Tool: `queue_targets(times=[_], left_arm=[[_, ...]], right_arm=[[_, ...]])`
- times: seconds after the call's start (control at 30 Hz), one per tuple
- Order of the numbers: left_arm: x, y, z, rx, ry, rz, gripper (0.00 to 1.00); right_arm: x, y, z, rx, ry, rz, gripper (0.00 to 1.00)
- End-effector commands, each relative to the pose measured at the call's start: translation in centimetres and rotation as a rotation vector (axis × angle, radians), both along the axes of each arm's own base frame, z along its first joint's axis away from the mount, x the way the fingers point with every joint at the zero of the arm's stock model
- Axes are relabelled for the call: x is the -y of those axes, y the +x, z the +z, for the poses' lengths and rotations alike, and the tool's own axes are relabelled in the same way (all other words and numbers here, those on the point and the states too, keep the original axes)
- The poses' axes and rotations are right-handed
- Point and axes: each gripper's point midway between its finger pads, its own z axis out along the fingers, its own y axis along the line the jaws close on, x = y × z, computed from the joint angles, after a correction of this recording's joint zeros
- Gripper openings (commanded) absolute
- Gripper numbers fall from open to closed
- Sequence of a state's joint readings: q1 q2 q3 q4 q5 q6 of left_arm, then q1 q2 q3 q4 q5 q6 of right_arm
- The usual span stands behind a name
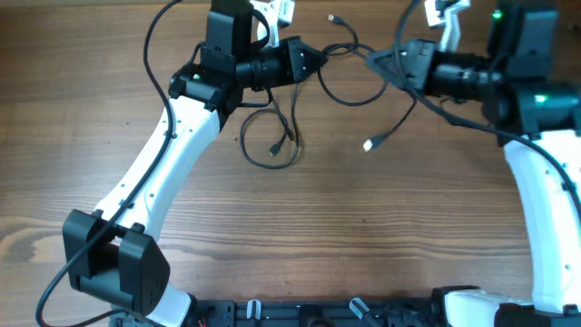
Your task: Untangle cables
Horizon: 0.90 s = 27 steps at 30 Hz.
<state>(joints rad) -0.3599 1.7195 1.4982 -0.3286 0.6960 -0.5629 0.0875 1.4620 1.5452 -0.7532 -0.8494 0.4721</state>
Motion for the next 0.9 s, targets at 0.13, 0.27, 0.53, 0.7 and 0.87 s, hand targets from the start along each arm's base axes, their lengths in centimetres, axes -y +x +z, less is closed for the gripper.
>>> queue_targets(times=[0.13, 0.27, 0.53, 0.7, 0.87], left_arm=[[0.6, -1.0, 1.0, -0.049, -0.063, -0.044, 0.04], [1.7, -1.7, 1.0, -0.066, -0.069, -0.064, 0.04], [3.3, -2.3, 2.5, -0.099, -0.144, -0.075, 0.04], [3.5, -2.6, 2.8, -0.113, -0.163, -0.093, 0.04], [3.5, -2.6, 2.8, -0.114, -0.164, -0.096, 0.04]], right_arm=[[-1.8, 5.2, -6.2, -0.224, 0.012, -0.123, 0.25], [-3.1, 7.0, -8.8, -0.27, 0.039, -0.102, 0.24], [-3.9, 7.6, -9.9, -0.28, 0.056, -0.077, 0.25], [-4.1, 8.2, -9.5, -0.257, 0.072, -0.079, 0.21], [-4.0, 8.4, -9.4, -0.241, 0.071, -0.077, 0.04]])
